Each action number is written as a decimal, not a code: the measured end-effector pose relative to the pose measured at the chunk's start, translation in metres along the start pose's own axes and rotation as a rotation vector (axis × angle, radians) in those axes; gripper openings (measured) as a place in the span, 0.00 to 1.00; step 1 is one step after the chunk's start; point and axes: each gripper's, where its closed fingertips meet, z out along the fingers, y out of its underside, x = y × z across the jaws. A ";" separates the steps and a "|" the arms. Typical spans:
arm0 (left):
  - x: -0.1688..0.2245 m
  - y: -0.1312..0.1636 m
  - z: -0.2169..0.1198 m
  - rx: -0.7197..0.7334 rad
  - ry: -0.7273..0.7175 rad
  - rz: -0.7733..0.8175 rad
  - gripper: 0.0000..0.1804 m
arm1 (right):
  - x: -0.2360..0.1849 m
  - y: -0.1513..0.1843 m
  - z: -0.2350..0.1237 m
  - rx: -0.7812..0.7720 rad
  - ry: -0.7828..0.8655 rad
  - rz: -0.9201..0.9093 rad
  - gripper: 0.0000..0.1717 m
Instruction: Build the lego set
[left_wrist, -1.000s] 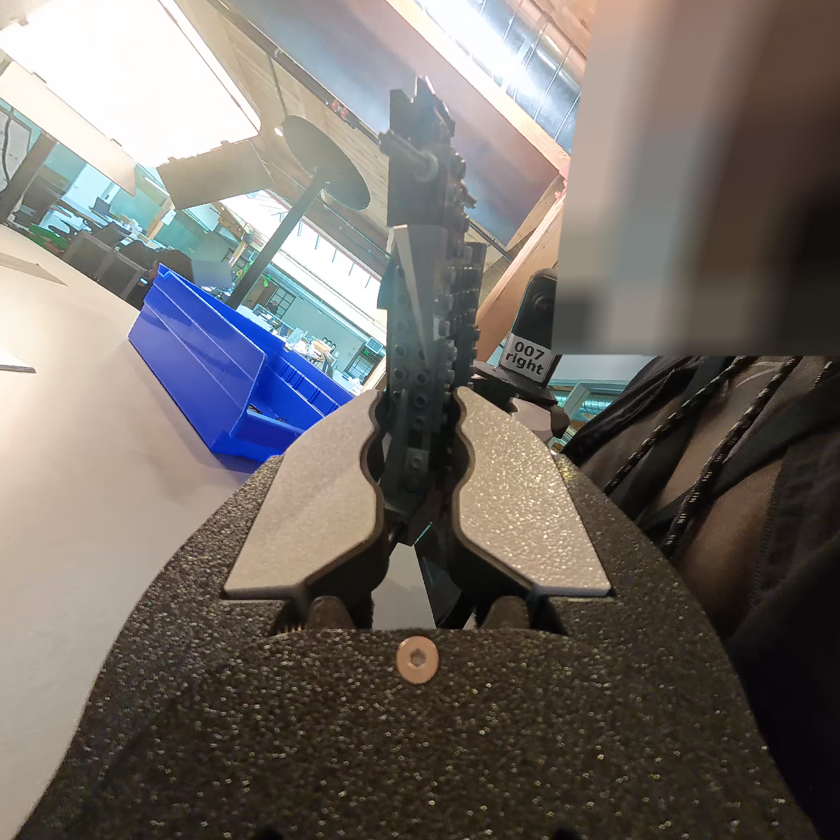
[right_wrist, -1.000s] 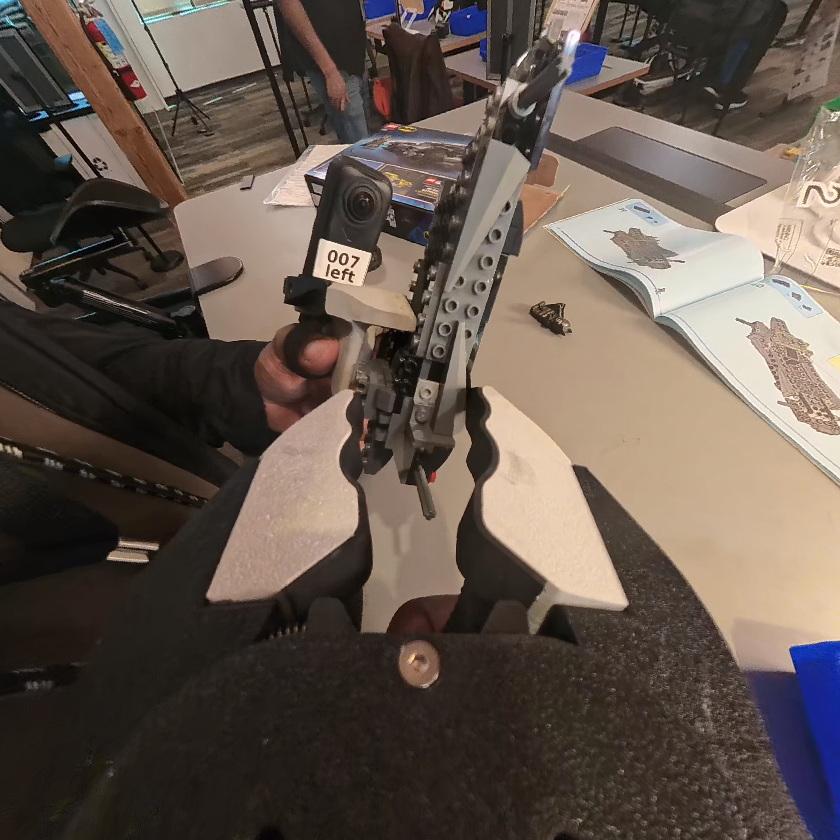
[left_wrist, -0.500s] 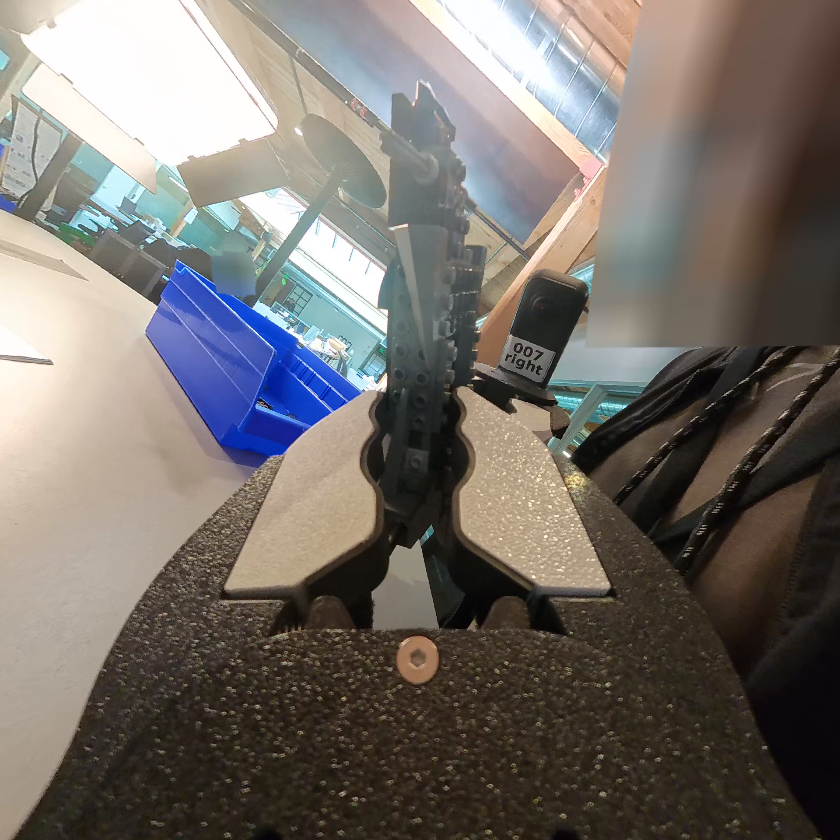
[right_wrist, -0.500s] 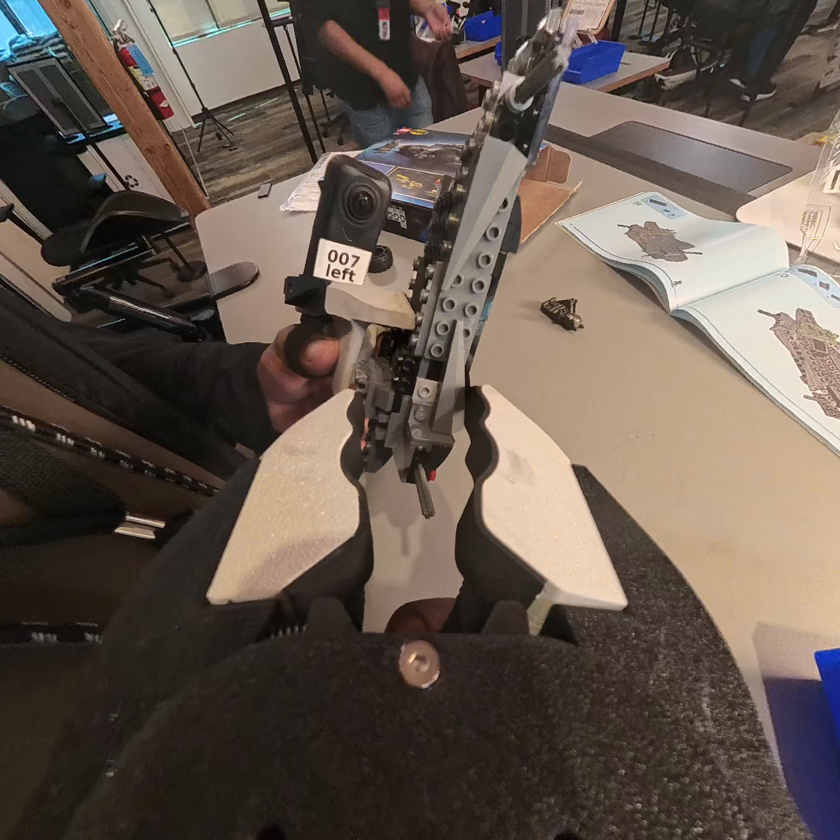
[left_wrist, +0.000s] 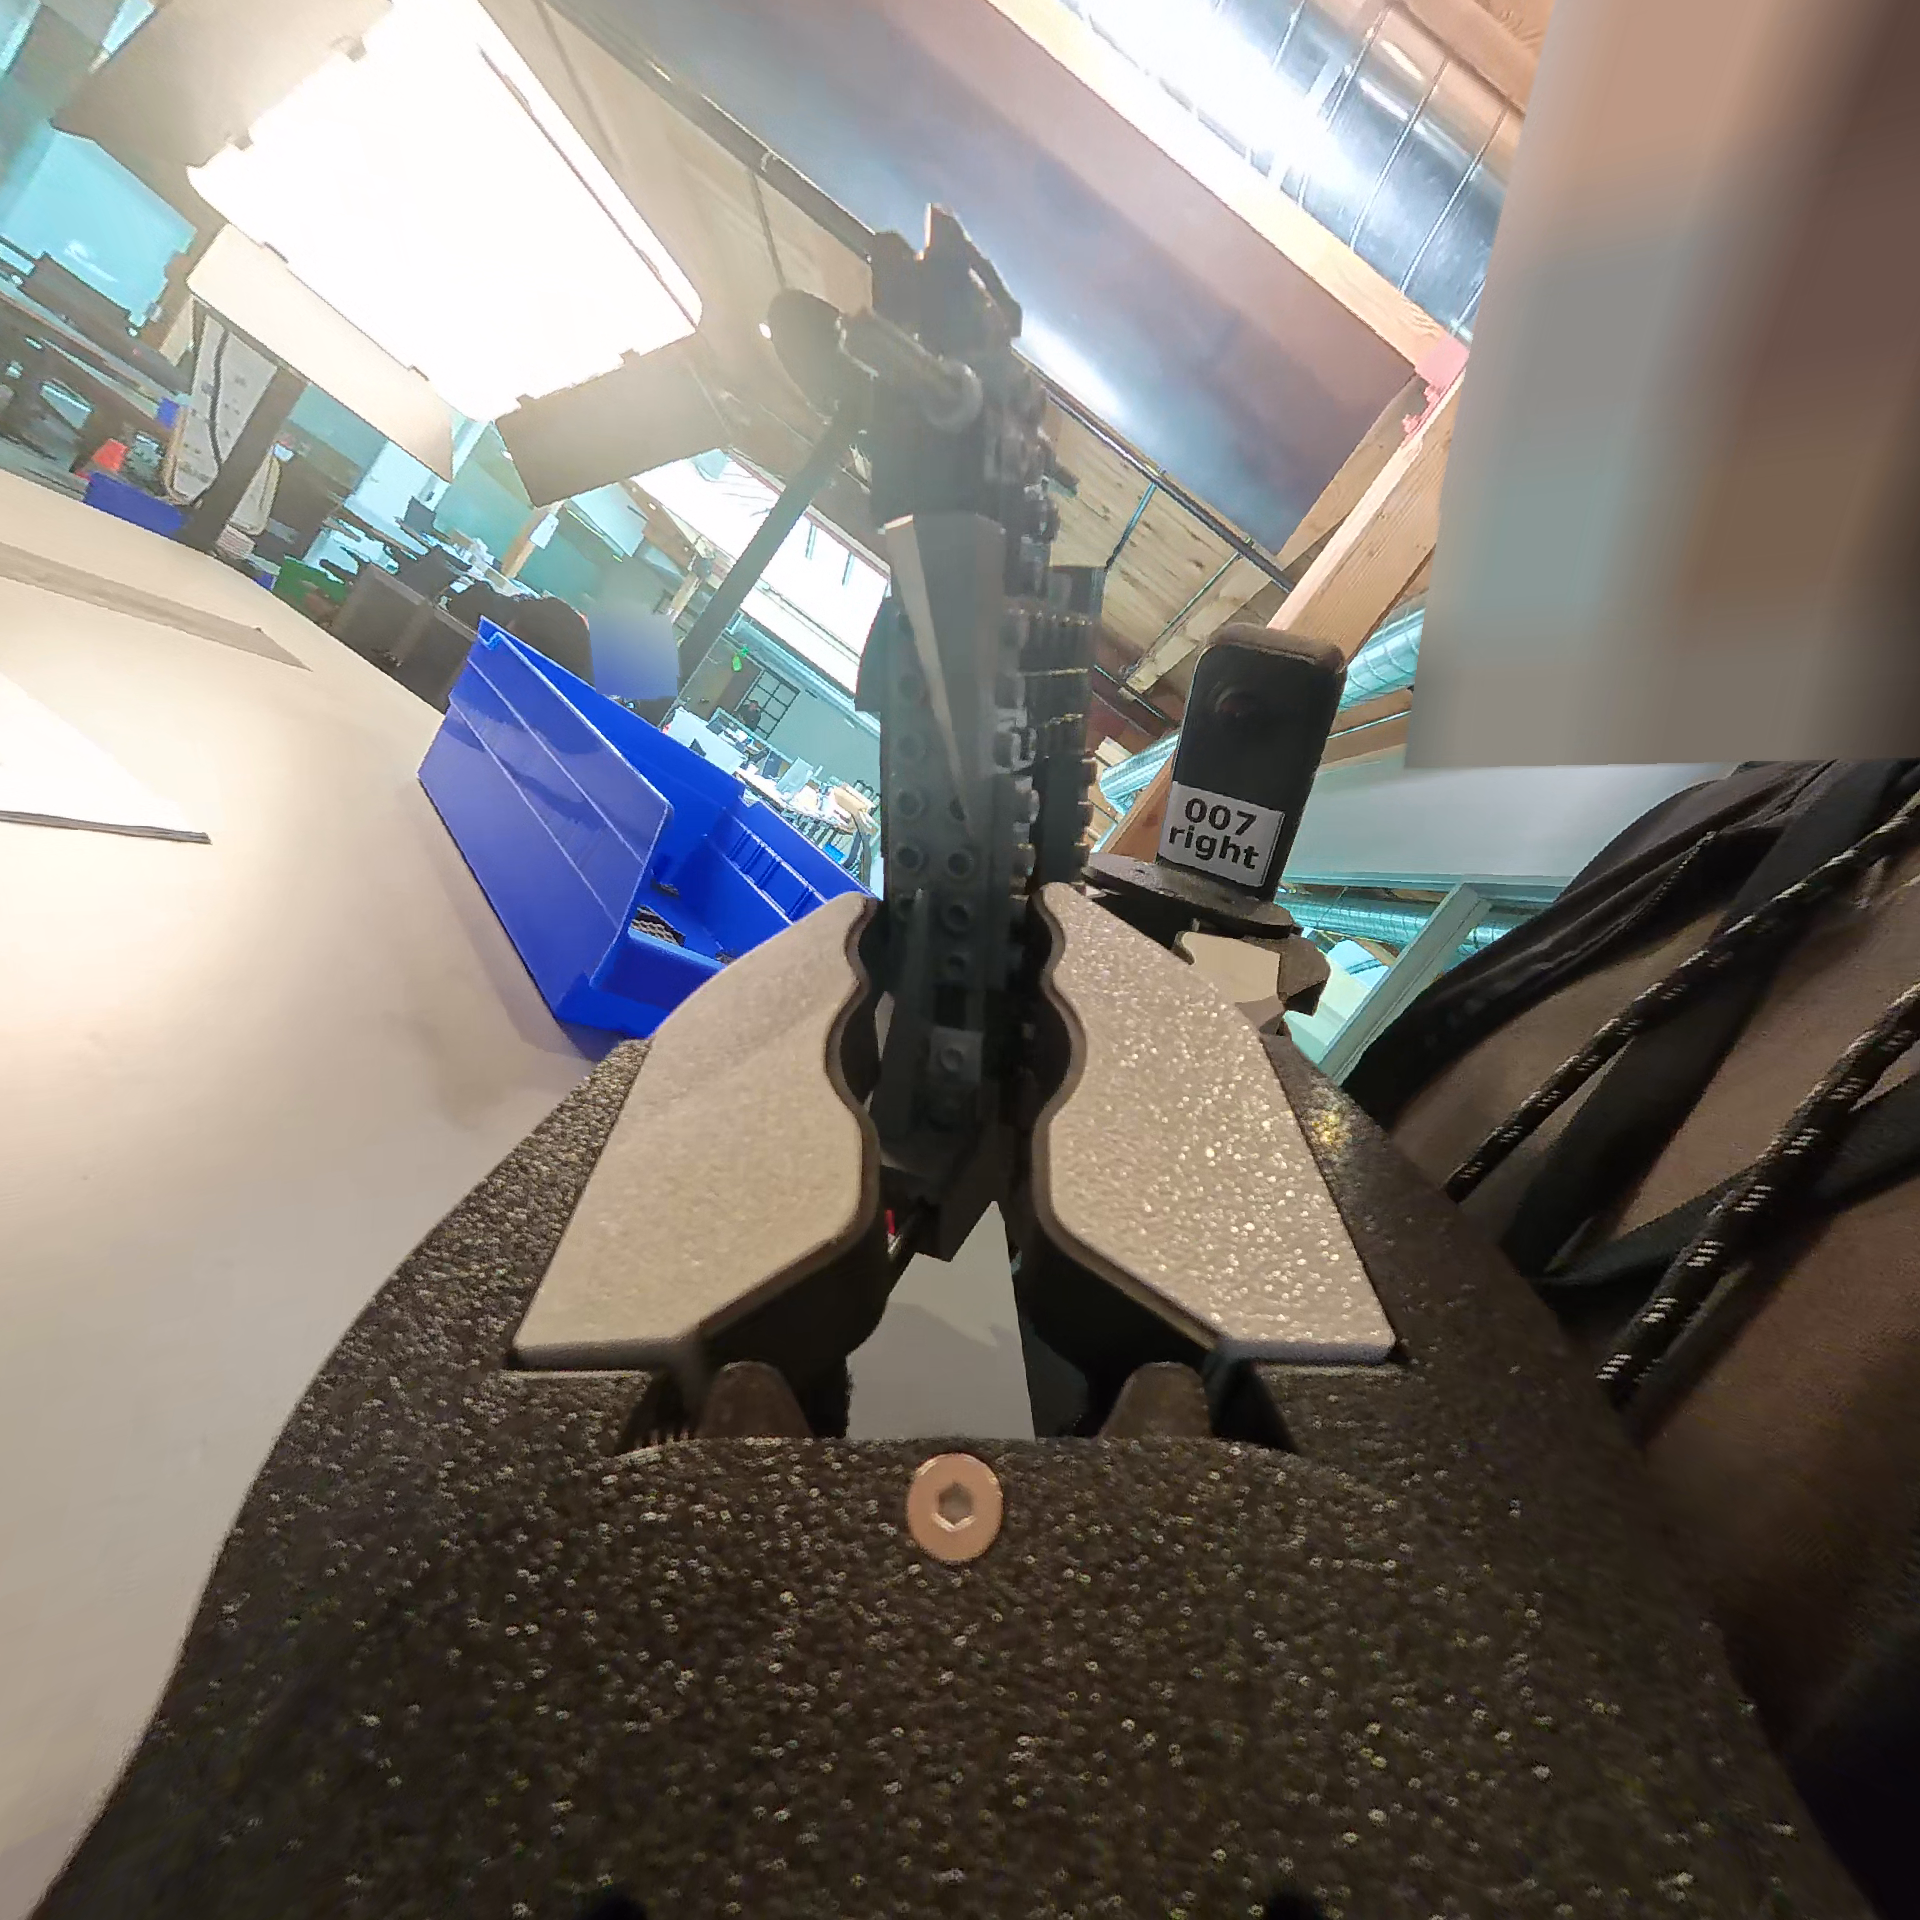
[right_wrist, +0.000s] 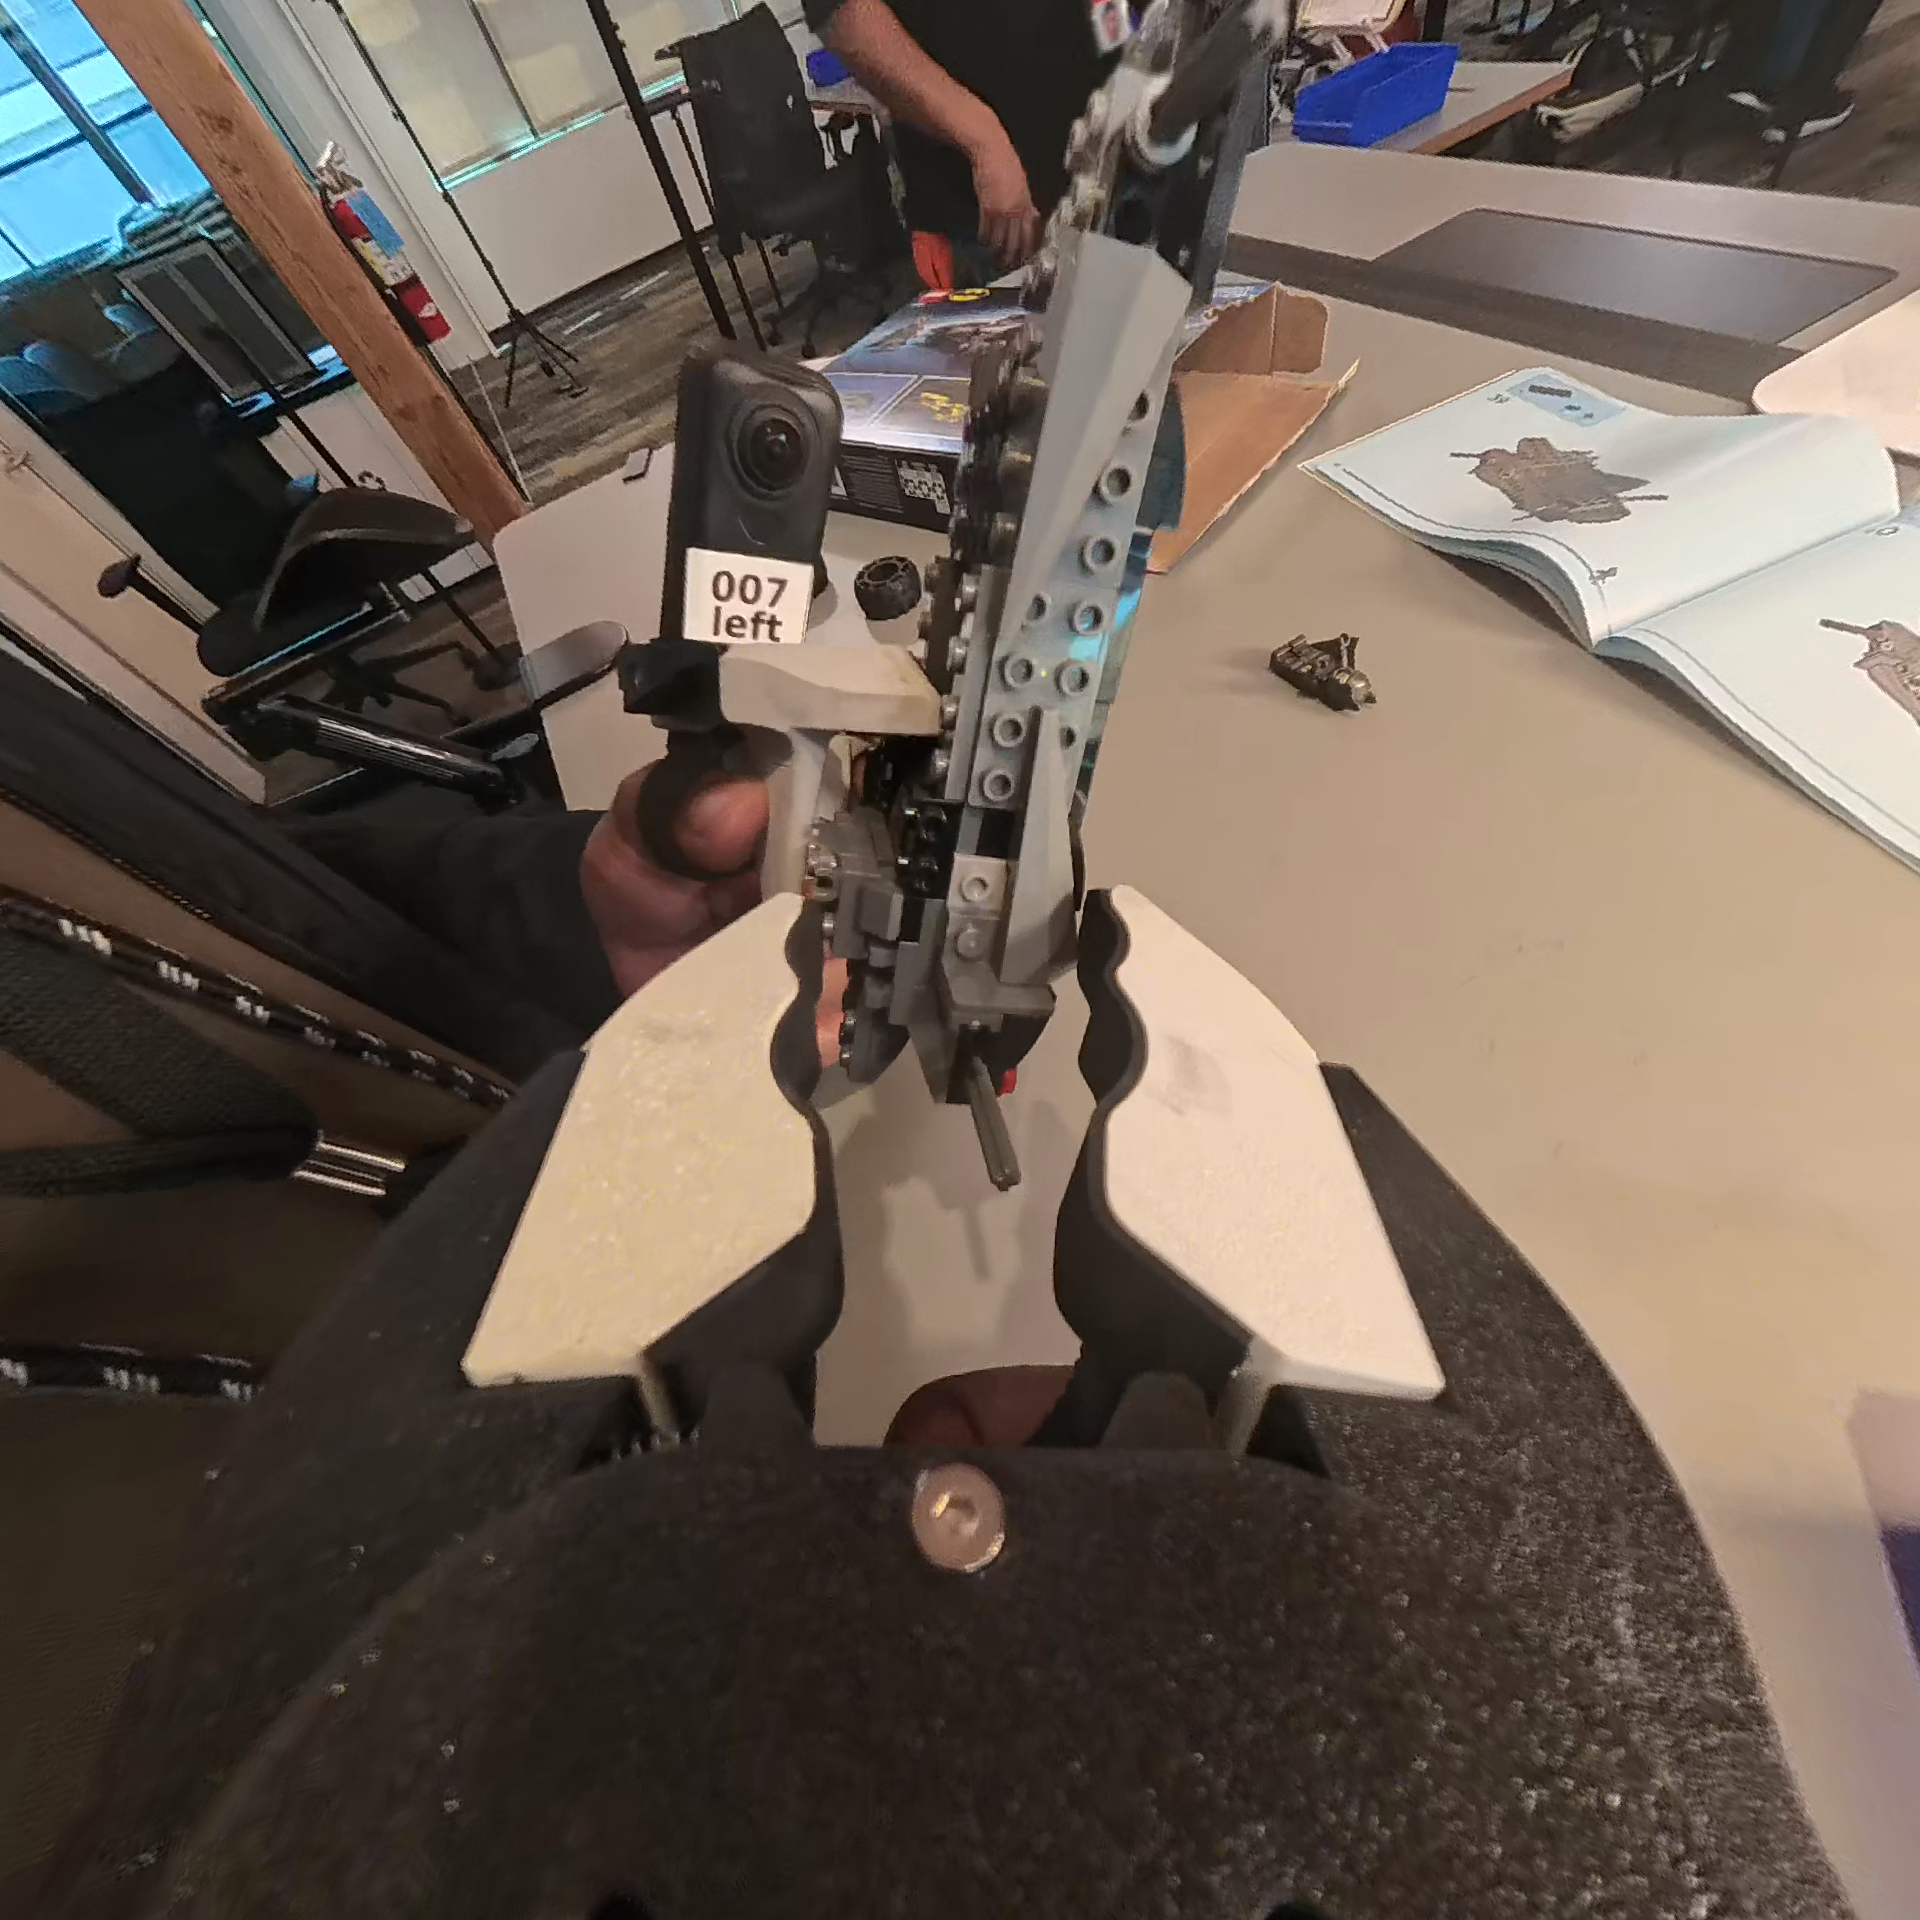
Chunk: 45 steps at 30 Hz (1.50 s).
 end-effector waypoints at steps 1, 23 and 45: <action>0.000 0.000 0.000 0.001 0.003 -0.005 0.15 | 0.000 0.000 0.000 0.000 -0.001 -0.008 0.28; 0.000 -0.001 -0.001 -0.007 -0.031 0.036 0.14 | 0.002 0.004 0.000 0.019 0.017 -0.012 0.31; 0.021 0.009 0.021 -0.251 -0.008 0.036 0.24 | -0.001 -0.006 -0.023 0.355 -0.165 0.148 0.28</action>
